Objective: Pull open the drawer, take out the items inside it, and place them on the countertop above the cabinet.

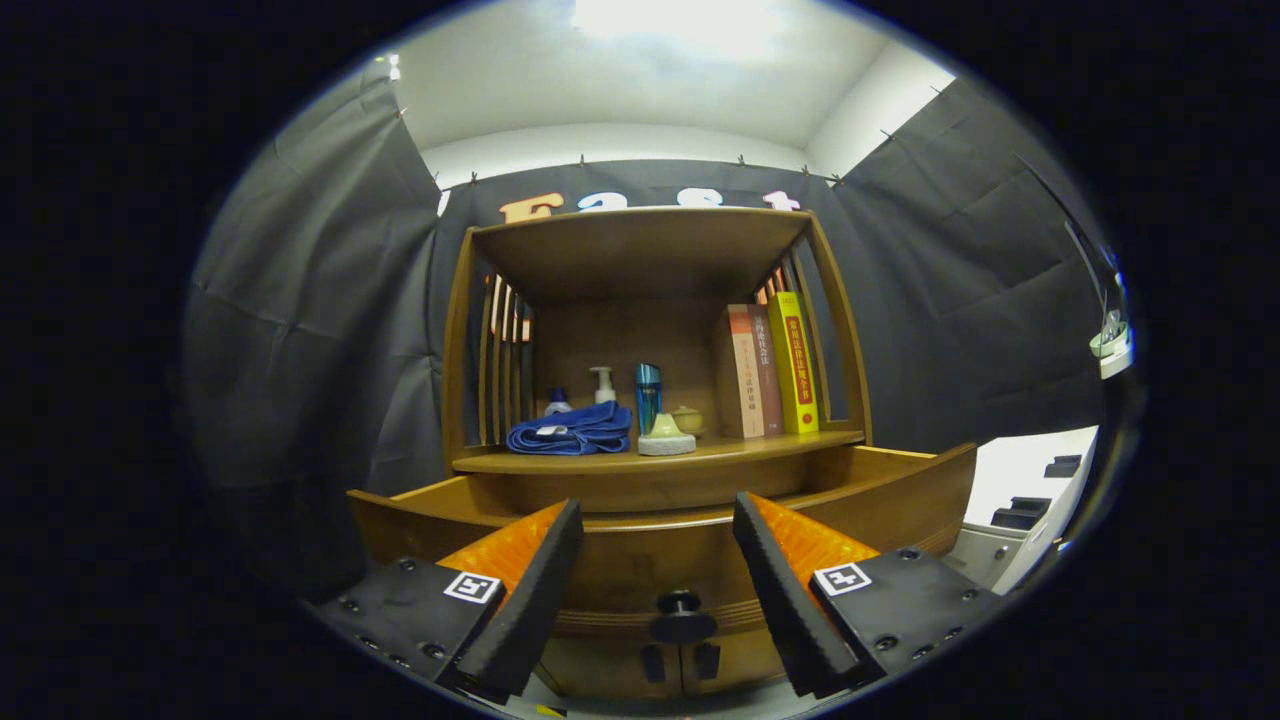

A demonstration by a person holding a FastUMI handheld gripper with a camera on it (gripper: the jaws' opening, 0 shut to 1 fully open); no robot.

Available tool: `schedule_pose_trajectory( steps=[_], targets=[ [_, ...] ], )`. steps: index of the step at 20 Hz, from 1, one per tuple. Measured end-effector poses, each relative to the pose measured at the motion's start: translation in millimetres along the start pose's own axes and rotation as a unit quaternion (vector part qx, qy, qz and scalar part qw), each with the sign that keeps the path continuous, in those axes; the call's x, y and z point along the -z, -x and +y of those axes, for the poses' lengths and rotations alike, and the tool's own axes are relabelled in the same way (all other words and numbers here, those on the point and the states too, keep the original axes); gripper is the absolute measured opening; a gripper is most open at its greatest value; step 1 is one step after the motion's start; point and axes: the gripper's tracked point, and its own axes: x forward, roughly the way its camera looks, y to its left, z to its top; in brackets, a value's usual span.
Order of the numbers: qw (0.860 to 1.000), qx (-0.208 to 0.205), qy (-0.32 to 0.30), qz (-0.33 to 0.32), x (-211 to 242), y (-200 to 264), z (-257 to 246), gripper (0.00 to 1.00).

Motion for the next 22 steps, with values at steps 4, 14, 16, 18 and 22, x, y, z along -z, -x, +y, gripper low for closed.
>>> schedule_pose_trajectory(
  steps=[4,14,16,18,22],
  targets=[
    [1.0,0.001,0.0,0.02,19,-4,1,0.98],
    [0.999,0.008,-0.019,0.044,45,-26,-10,0.98],
    [0.998,-0.007,-0.027,0.057,54,-26,-3,0.98],
    [0.998,-0.005,-0.03,0.054,53,-32,-3,0.98],
    [0.998,-0.002,-0.034,0.054,51,-43,-3,0.98]
  ],
)
